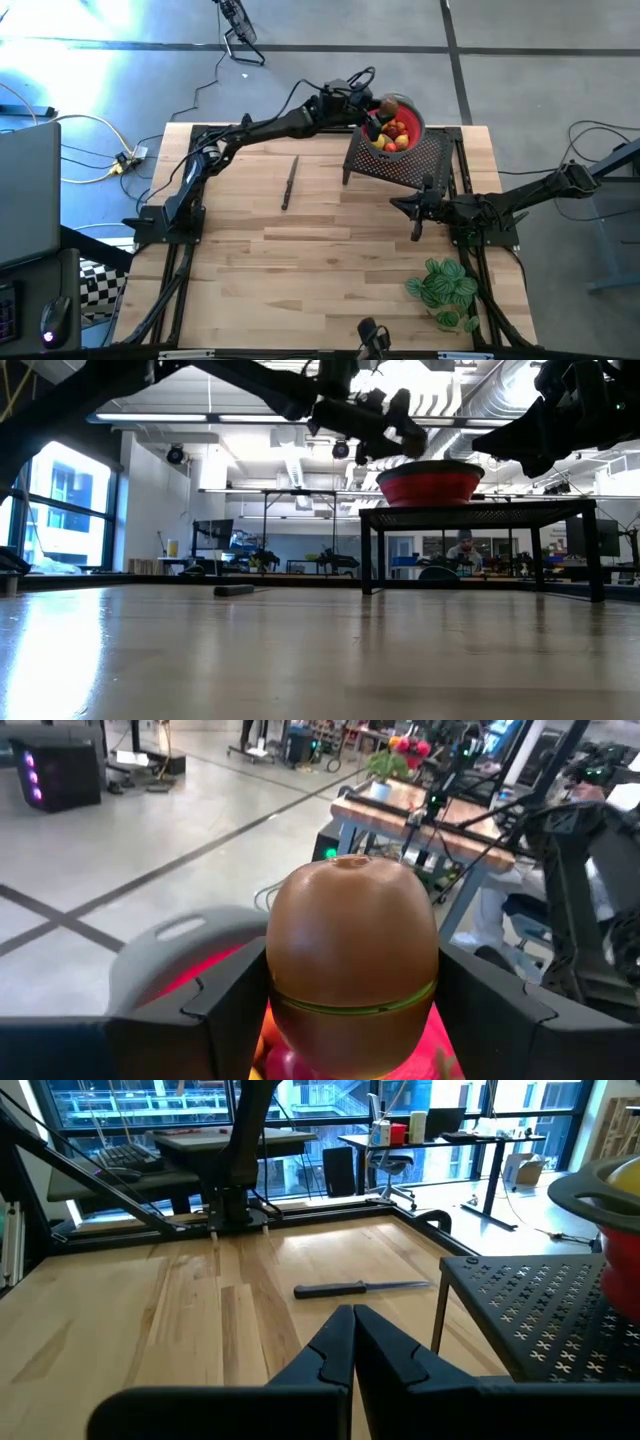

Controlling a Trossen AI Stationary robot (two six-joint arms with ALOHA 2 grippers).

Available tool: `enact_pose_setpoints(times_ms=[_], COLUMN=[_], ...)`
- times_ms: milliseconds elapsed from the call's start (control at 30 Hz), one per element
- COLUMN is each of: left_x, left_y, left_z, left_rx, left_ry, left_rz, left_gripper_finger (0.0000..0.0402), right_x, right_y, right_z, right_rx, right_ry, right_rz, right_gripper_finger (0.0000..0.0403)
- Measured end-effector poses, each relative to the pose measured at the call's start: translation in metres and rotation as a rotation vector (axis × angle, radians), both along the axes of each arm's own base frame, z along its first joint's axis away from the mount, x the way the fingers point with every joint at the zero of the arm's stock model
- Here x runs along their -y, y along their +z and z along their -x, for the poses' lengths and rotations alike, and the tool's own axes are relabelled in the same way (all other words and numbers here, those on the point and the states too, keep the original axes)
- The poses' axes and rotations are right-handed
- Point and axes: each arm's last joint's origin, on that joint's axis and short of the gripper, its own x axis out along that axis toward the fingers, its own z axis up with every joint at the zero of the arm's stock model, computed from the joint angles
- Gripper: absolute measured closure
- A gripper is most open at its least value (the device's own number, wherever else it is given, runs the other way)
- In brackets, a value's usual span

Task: Pick & Place Fruit
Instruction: Put the brown kiwi into the red strainer bowl on the shelf, then put the black knife on the shelf

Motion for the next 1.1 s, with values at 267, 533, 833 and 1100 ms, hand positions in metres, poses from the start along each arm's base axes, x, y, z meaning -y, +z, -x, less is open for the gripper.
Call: enact_pose_setpoints(times_ms=[267,533,833,1100], left_x=[-0.0012,-0.0013,-0.0012,-0.0010], left_y=[-0.0079,-0.0088,-0.0112,-0.0115], left_z=[-0.0026,-0.0025,-0.0022,-0.0021], left_rx=[-0.027,-0.035,-0.057,-0.061], left_ry=[0.001,0.004,0.006,0.006], left_rz=[0.010,0.012,0.022,0.027], left_gripper_finger=[0.0155,0.0151,0.0132,0.0130], right_x=[0.0000,0.0000,0.0000,0.0000], right_y=[0.0000,0.0000,0.0000,0.0000], right_z=[0.0000,0.0000,0.0000,0.0000], right_rx=[0.000,0.000,0.000,0.000], right_ry=[0.000,0.000,0.000,0.000], right_rz=[0.000,0.000,0.000,0.000], right_gripper_finger=[0.0401,0.0400,0.0400,0.0400])
